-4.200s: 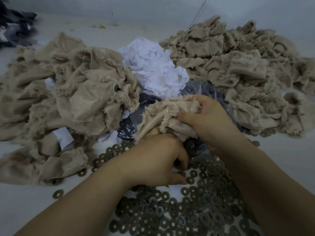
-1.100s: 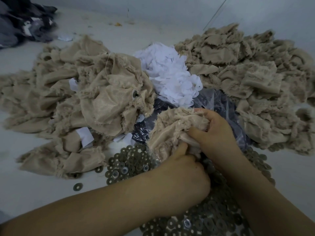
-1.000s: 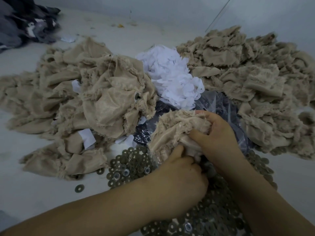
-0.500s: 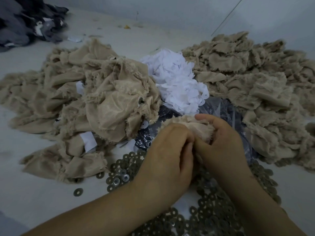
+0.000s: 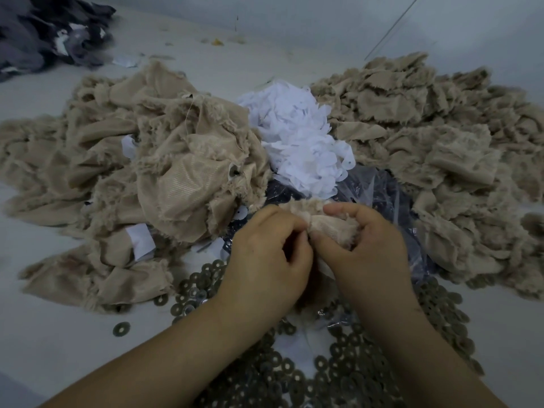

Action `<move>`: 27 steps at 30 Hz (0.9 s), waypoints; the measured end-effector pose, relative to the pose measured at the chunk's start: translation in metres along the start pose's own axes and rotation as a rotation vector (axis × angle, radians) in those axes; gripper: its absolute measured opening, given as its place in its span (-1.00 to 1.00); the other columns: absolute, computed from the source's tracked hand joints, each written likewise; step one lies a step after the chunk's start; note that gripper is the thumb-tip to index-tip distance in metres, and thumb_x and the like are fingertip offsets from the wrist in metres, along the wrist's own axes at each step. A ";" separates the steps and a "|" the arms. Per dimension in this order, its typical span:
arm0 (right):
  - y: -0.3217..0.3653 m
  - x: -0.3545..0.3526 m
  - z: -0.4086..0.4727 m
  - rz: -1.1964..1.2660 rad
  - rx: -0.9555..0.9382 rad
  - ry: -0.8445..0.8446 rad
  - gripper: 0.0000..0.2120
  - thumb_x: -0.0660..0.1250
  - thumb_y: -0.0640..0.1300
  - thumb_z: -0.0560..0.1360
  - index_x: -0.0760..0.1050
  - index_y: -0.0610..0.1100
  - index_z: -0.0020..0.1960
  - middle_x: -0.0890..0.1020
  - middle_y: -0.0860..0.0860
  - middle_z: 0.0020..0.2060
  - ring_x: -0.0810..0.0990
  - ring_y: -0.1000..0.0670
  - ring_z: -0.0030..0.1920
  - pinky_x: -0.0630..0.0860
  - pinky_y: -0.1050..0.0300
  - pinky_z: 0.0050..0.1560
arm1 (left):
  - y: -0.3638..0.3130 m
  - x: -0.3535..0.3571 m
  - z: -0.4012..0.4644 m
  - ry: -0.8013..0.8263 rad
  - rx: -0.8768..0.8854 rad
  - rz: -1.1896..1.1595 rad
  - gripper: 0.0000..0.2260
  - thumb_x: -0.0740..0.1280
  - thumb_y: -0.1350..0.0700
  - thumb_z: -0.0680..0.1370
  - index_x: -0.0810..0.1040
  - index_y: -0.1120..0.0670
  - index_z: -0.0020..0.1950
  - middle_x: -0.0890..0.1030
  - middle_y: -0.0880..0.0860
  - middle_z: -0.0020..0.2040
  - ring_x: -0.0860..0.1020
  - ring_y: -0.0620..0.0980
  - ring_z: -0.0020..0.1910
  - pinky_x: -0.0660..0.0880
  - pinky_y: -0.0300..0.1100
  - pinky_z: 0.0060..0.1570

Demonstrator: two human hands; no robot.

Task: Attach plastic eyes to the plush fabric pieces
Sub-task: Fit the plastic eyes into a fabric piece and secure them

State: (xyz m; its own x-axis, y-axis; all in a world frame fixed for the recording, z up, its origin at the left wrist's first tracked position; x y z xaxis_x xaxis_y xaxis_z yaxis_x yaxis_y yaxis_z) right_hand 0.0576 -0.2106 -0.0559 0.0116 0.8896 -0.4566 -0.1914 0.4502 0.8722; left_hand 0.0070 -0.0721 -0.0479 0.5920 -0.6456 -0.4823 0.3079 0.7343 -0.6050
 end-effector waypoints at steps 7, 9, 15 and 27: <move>0.003 -0.001 0.000 0.017 0.005 -0.010 -0.73 0.55 -0.08 0.36 0.55 0.16 -0.05 0.62 0.08 -0.41 0.51 0.13 -0.47 0.42 0.35 -0.48 | -0.010 0.003 -0.010 0.006 0.152 0.095 -0.91 0.38 0.32 0.49 0.66 0.29 -0.06 0.61 0.15 -0.16 0.57 0.02 -0.25 0.52 -0.18 -0.22; 0.004 -0.001 -0.001 0.033 0.011 -0.004 -0.75 0.55 -0.07 0.37 0.58 0.11 -0.02 0.58 0.11 -0.47 0.46 0.18 -0.51 0.38 0.37 -0.49 | -0.010 0.003 -0.011 0.033 0.152 0.062 -0.86 0.39 0.33 0.48 0.66 0.29 0.02 0.61 0.15 -0.13 0.57 -0.01 -0.21 0.52 -0.27 -0.15; 0.007 -0.004 0.000 0.046 0.002 0.031 -0.75 0.56 -0.13 0.38 0.60 0.05 0.00 0.40 0.24 -0.66 0.38 0.18 -0.61 0.23 0.43 -0.58 | 0.006 -0.004 0.000 0.219 -0.066 -0.186 -0.84 0.44 0.27 0.46 0.71 0.04 -0.04 0.64 -0.02 -0.25 0.62 -0.12 -0.33 0.59 -0.20 -0.24; 0.008 0.004 -0.005 0.282 0.060 0.159 -0.86 0.49 -0.19 0.46 0.65 -0.06 0.01 0.71 0.07 -0.18 0.66 0.15 -0.19 0.54 0.39 -0.26 | 0.008 -0.009 0.010 0.150 -0.011 -0.155 -0.94 0.48 0.15 0.41 0.74 0.10 -0.17 0.65 -0.01 -0.32 0.58 -0.16 -0.29 0.52 -0.26 -0.23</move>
State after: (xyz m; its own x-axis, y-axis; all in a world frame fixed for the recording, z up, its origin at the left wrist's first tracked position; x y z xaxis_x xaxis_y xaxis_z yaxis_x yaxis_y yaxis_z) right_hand 0.0509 -0.2034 -0.0519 -0.1884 0.9587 -0.2130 -0.1071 0.1956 0.9748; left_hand 0.0114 -0.0589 -0.0420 0.4202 -0.7752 -0.4717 0.3781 0.6222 -0.6856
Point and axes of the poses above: each hand's wrist, its own z-axis towards the middle knuckle, its own x-axis out of the palm, y = z × x, the point moved 4 cm from there along z, towards the middle knuckle
